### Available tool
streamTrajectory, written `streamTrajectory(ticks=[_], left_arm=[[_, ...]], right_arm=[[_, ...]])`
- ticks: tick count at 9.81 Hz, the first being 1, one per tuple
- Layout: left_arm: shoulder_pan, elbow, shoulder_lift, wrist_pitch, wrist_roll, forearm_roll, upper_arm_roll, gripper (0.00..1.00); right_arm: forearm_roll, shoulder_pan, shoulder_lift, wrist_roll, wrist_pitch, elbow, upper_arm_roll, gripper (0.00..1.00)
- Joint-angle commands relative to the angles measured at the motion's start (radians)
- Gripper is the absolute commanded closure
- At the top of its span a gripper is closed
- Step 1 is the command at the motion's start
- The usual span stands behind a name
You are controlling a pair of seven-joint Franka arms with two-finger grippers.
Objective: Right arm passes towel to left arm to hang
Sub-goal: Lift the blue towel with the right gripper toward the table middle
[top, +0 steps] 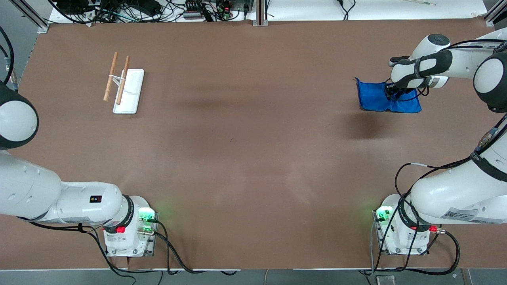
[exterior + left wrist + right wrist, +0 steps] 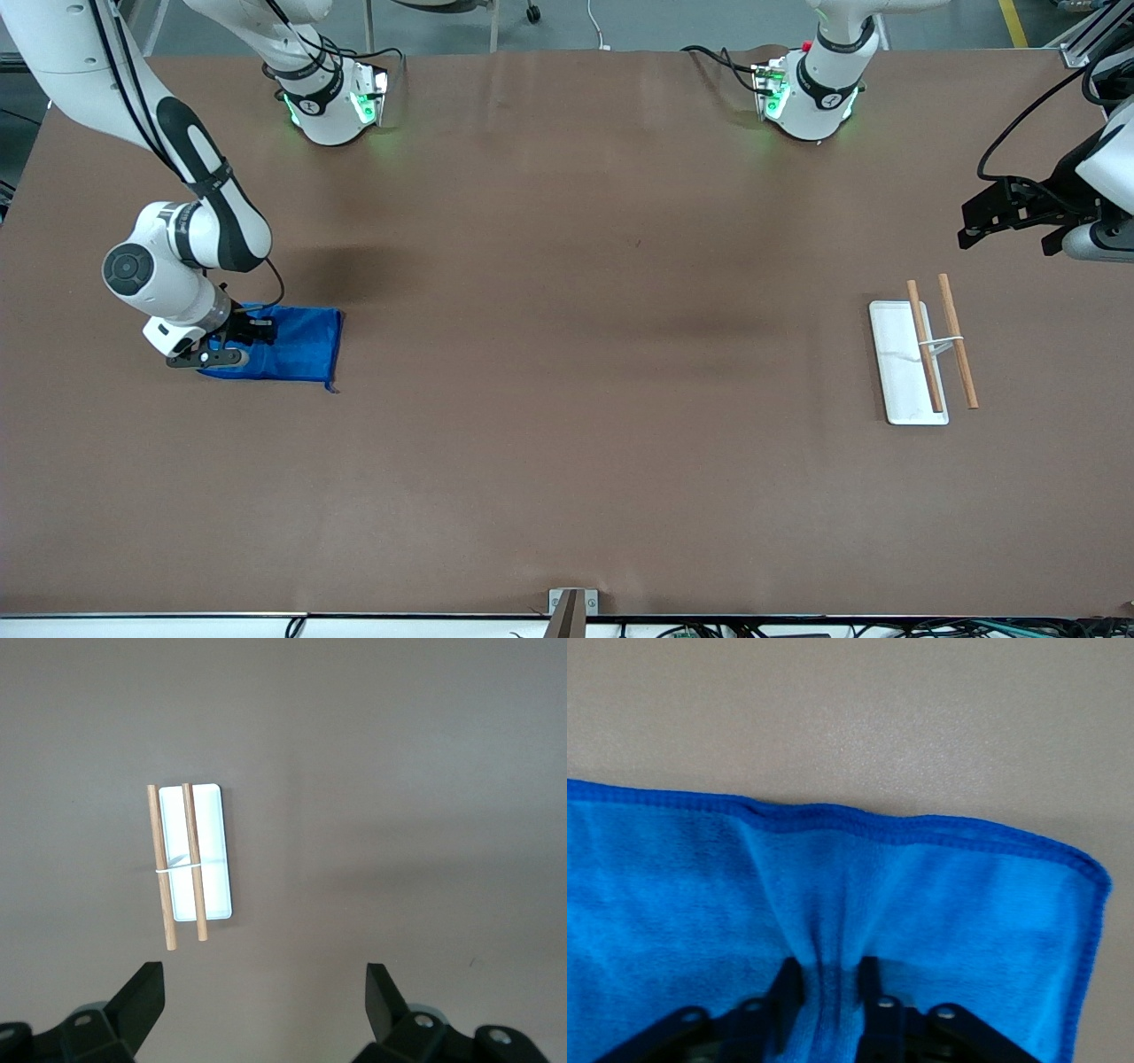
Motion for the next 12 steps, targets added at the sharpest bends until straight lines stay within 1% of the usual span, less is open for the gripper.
streamTrajectory(ticks=[1,2,3,5,6,7,8,9,10,11,12], left_arm=[[-0.001,-0.028,0.009,0.010,0.011,0.003,-0.002,0.00],[-0.001,-0.028,0.009,0.010,0.009,0.003,-0.002,0.00],[-0.001,-0.028,0.007,0.010,0.008,0.004,-0.002,0.00],[-0.001,-0.030,0.007,0.010,-0.005,0.003,-0.002,0.00],[-0.001,-0.030,0.007,0.010,-0.005,0.003,-0.002,0.00],[-0.001,-0.030,0.007,0.010,-0.005,0.004,-0.002,0.00],[-0.001,-0.030,0.007,0.010,-0.005,0.003,-0.002,0.00],[-0.001,-0.031,0.007,0.010,-0.006,0.003,-0.002,0.00],[-0.003,-0.028,0.009,0.010,-0.006,0.006,-0.002,0.00],[-0.003,-0.028,0.009,0.010,-0.006,0.006,-0.002,0.00],[-0.001,-0.028,0.009,0.010,-0.006,0.004,-0.002,0.00]], right_arm=[[0.021,-0.016,-0.001,-0.022,0.007,-0.014,0.007,1.00],[0.019,-0.013,-0.005,-0.023,-0.007,-0.008,0.007,1.00],[0.019,-0.008,-0.023,-0.028,-0.067,0.018,0.005,1.00],[0.019,-0.004,-0.118,-0.030,-0.272,0.096,0.008,1.00],[0.021,0.000,-0.157,-0.030,-0.352,0.133,0.011,1.00],[0.025,0.010,-0.191,-0.028,-0.404,0.159,0.014,1.00],[0.048,0.027,-0.221,-0.027,-0.458,0.185,0.014,1.00],[0.086,0.055,-0.249,-0.022,-0.533,0.222,0.024,1.00],[0.134,0.062,-0.263,-0.020,-0.597,0.262,0.046,1.00],[0.204,0.062,-0.264,-0.023,-0.637,0.294,0.080,1.00],[0.302,0.064,-0.264,-0.028,-0.636,0.302,0.117,1.00]])
